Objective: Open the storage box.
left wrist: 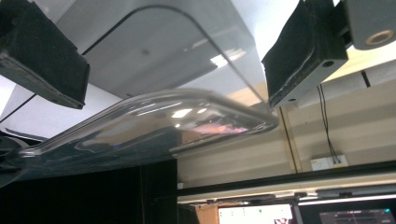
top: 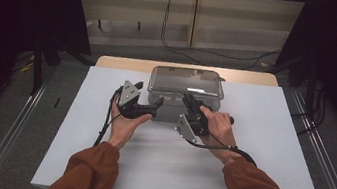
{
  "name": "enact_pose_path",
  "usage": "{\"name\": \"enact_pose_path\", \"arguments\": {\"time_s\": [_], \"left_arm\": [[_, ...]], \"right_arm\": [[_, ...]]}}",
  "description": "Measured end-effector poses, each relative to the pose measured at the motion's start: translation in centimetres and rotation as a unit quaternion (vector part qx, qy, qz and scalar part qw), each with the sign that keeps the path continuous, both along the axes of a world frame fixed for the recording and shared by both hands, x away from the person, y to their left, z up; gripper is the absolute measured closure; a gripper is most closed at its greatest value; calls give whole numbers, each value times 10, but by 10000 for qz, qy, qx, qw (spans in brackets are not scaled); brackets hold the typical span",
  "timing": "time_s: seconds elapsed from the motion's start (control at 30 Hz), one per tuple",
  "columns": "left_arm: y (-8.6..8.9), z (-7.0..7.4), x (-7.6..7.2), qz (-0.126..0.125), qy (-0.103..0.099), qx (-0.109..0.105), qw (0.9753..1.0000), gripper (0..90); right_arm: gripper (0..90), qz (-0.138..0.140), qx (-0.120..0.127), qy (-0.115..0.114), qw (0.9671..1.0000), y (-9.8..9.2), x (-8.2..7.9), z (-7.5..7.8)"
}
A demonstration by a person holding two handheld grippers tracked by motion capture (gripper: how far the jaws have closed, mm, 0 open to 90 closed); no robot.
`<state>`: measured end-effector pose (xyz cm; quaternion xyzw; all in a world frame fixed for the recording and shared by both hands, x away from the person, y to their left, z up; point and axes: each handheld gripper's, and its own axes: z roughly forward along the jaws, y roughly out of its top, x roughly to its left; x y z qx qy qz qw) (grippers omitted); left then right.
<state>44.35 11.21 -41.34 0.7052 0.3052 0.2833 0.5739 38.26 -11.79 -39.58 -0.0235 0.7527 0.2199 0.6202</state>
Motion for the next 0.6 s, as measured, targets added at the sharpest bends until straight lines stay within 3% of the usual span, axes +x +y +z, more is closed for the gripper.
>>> {"name": "enact_pose_path", "arguments": {"time_s": [0.03, 0.07, 0.1, 0.13, 0.17, 0.3, 0.6], "left_arm": [[0, 1, 1, -9, 54, -36, 10000, 78], [0, 2, 2, -10, 206, -305, 9993, 79], [-1, 4, 1, 14, 244, -324, 9992, 79], [-5, 5, 0, 37, 137, -263, 9996, 78], [-6, 6, 0, -60, -77, -66, 9999, 83], [-4, 4, 1, -64, 23, -130, 9999, 98], [-5, 5, 2, -51, -237, 4, 9997, 195]], "right_arm": [[800, 4, 4, 21, 10000, 0, 0, 0], [803, -1, 0, 19, 10000, 0, 0, -1], [803, -1, 0, 19, 10000, 0, 0, -1], [799, -28, 45, 4, 10000, 0, 0, 1], [799, -33, 69, 15, 10000, 0, 0, 1], [799, -18, 21, 2, 10000, 1, 0, 0], [795, -13, 140, 23, 9999, 1, 0, 0]]}}
